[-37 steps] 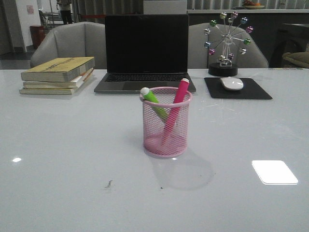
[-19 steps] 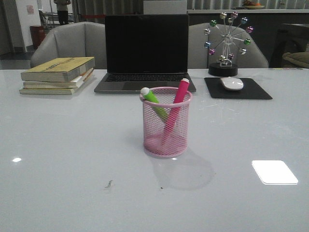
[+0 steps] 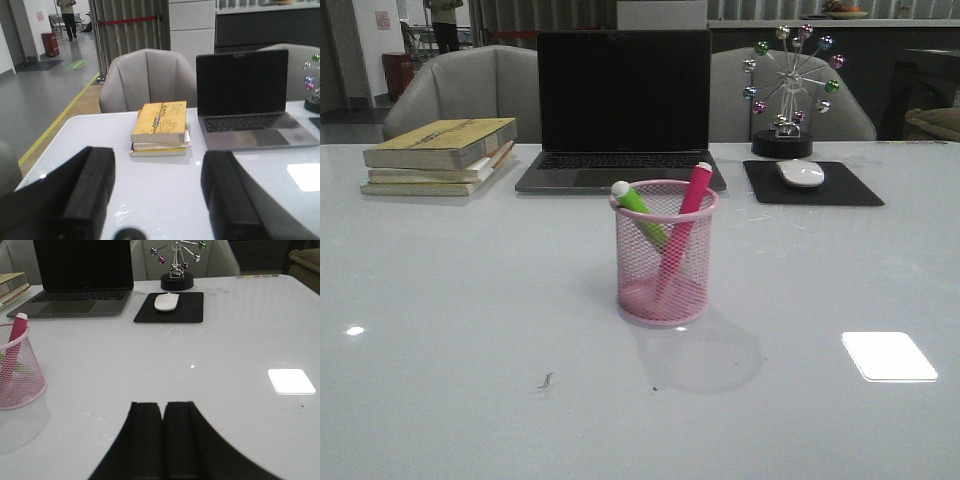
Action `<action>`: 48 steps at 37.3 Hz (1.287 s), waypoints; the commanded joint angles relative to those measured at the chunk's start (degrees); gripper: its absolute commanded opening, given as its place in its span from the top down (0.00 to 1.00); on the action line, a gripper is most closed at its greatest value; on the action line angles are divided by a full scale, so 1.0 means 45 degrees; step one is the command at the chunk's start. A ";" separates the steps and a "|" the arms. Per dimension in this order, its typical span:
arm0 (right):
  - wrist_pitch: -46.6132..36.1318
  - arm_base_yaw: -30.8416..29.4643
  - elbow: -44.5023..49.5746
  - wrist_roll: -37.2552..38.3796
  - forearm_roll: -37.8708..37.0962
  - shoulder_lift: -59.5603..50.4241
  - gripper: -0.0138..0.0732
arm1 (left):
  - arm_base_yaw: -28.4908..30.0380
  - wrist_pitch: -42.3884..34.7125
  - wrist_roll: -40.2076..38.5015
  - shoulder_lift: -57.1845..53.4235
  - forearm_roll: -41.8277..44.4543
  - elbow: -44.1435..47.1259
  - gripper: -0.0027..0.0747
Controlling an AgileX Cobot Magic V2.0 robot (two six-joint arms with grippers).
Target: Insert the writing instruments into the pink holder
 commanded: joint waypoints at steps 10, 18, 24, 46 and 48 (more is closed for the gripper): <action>-0.1031 0.0028 0.0019 -0.0033 0.0011 -0.0233 0.78 | 0.0019 -0.4692 -0.2544 -0.2675 0.0968 0.1802 0.40; -0.1031 0.0028 0.0019 -0.0033 0.0011 -0.0233 0.78 | 0.0019 -0.6363 -0.2744 -0.4146 0.1680 0.3595 0.40; -0.1031 0.0028 0.0019 -0.0033 0.0011 -0.0233 0.78 | 0.0019 -0.6627 -0.3220 -0.4146 0.1680 0.4624 0.40; -0.1031 0.0028 0.0019 -0.0033 0.0011 -0.0233 0.78 | 0.0019 -0.6458 -0.3238 -0.4146 0.1709 0.6322 0.81; -0.1031 0.0028 0.0019 -0.0033 0.0011 -0.0233 0.78 | 0.0019 -0.6404 -0.3238 -0.4146 0.1709 0.6523 0.84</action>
